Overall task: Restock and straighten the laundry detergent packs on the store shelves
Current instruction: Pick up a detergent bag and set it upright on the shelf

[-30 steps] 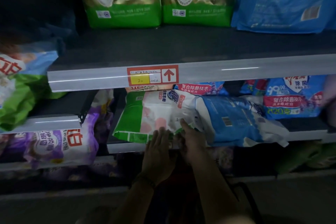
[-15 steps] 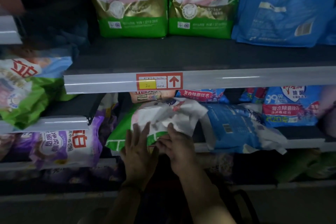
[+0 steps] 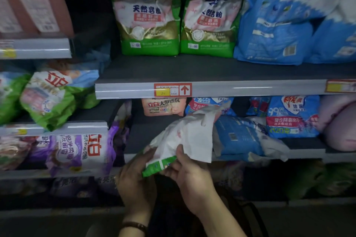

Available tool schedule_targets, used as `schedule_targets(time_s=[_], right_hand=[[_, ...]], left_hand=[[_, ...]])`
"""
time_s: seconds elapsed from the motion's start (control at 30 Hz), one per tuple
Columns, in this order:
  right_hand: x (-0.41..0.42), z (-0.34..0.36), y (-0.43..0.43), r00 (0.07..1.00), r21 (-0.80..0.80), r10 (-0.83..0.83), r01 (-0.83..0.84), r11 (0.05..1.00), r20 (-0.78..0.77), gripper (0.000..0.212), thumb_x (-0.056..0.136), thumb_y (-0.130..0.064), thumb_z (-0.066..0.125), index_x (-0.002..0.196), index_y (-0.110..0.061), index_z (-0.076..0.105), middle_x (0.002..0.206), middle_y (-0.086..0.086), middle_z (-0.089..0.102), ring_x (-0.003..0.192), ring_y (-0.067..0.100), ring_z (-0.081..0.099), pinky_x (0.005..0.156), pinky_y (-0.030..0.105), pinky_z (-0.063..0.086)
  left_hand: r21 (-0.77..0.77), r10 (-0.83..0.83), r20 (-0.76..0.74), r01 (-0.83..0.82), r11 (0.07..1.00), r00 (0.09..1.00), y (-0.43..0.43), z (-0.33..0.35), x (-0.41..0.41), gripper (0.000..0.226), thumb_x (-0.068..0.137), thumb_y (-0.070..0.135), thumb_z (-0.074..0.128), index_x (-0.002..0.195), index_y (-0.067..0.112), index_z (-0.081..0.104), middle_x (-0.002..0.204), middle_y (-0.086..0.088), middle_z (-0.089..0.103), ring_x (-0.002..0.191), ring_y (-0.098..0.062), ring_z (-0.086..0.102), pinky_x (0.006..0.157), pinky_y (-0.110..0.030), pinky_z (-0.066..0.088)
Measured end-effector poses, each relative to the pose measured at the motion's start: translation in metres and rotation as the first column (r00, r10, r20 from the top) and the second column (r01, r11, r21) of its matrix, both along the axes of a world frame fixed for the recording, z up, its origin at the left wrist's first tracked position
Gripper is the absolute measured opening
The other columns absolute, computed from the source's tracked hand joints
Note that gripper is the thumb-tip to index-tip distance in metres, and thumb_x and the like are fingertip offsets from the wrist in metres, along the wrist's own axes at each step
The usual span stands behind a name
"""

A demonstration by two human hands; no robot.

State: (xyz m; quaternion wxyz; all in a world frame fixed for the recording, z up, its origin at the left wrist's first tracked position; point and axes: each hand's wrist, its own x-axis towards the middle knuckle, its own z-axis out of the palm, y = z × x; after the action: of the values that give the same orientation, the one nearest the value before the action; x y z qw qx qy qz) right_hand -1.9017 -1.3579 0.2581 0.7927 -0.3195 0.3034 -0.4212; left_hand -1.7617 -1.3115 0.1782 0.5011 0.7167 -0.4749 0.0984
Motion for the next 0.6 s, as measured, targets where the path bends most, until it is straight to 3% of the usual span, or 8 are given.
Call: schedule_targets(time_s=[0.07,0.1,0.2,0.3,0.4,0.47,0.53,0.6], right_hand=[[-0.013,0.001,0.005,1.000,-0.075,0.007,-0.008,0.997,-0.017,0.045,0.088,-0.031,0.075,0.122,-0.003,0.071,0.115,0.030,0.075,0.109,0.049,0.072,0.090,0.054,0.061],[-0.019,0.005,0.007,0.999,-0.136,0.025,-0.028,0.990,-0.020,0.042,0.089,-0.030,0.078,0.117,0.000,0.073,0.114,0.034,0.074,0.108,0.051,0.071,0.091,0.056,0.061],[-0.040,0.019,0.010,0.999,-0.322,0.028,-0.038,0.946,-0.037,0.030,0.098,-0.013,0.069,0.127,-0.003,0.069,0.121,0.024,0.075,0.112,0.042,0.073,0.089,0.056,0.062],[-0.062,0.024,0.012,0.963,-0.498,-0.211,0.103,0.861,-0.166,0.022,0.099,0.001,0.066,0.120,-0.005,0.068,0.108,0.018,0.079,0.098,0.036,0.078,0.086,0.056,0.064],[-0.077,0.028,0.025,0.857,-0.610,-0.482,0.286,0.739,-0.182,0.020,0.092,0.004,0.075,0.106,-0.007,0.065,0.091,0.012,0.079,0.080,0.026,0.077,0.070,0.039,0.065],[-0.085,0.027,0.031,0.742,-0.645,-0.640,0.393,0.656,-0.200,0.031,0.086,-0.004,0.085,0.104,-0.017,0.063,0.089,0.004,0.075,0.077,0.012,0.073,0.067,0.030,0.060],[-0.095,0.027,0.032,0.650,-0.661,-0.703,0.395,0.638,-0.290,0.047,0.076,-0.025,0.095,0.107,-0.031,0.061,0.096,-0.007,0.070,0.085,0.005,0.067,0.072,0.031,0.057],[-0.109,0.029,0.023,0.700,-0.637,-0.591,0.250,0.729,-0.402,0.062,0.067,-0.042,0.098,0.116,-0.040,0.059,0.116,-0.014,0.067,0.102,0.001,0.065,0.085,0.034,0.058]], left_hand=[[0.004,0.053,-0.038,-0.053,0.999,0.998,0.007,0.014,-0.011,0.029,0.085,0.014,0.071,0.111,0.023,0.081,0.103,-0.003,0.082,0.089,-0.026,0.076,0.081,-0.033,0.054],[0.016,0.084,-0.052,-0.083,0.996,0.995,0.011,0.020,-0.015,0.022,0.089,0.024,0.067,0.105,0.020,0.082,0.091,-0.007,0.080,0.080,-0.030,0.074,0.073,-0.033,0.051],[0.034,0.121,-0.165,-0.117,0.993,0.979,0.026,0.048,-0.028,0.042,0.094,0.056,0.053,0.101,0.024,0.079,0.069,-0.005,0.072,0.066,-0.034,0.069,0.062,-0.037,0.053],[-0.004,0.110,-0.371,-0.120,0.993,0.922,0.043,0.075,-0.047,0.033,0.094,0.065,0.062,0.111,0.040,0.073,0.062,0.015,0.062,0.067,-0.022,0.065,0.068,-0.032,0.047],[-0.022,0.044,-0.550,-0.067,0.998,0.834,0.051,0.092,-0.060,0.033,0.087,0.064,0.066,0.099,0.036,0.081,0.069,0.012,0.072,0.075,-0.011,0.069,0.072,-0.033,0.050],[-0.043,0.012,-0.593,-0.047,0.998,0.805,0.053,0.103,-0.062,0.028,0.088,0.063,0.070,0.094,0.037,0.080,0.075,0.013,0.076,0.076,-0.013,0.072,0.076,-0.040,0.058],[-0.069,-0.012,-0.643,-0.042,0.997,0.766,0.053,0.120,-0.060,0.023,0.090,0.058,0.073,0.091,0.036,0.078,0.078,0.014,0.078,0.077,-0.018,0.075,0.078,-0.045,0.061],[-0.141,-0.085,-0.708,-0.022,0.990,0.701,0.055,0.142,-0.058,0.019,0.092,0.044,0.076,0.093,0.025,0.078,0.079,0.009,0.080,0.075,-0.020,0.078,0.071,-0.038,0.062]])
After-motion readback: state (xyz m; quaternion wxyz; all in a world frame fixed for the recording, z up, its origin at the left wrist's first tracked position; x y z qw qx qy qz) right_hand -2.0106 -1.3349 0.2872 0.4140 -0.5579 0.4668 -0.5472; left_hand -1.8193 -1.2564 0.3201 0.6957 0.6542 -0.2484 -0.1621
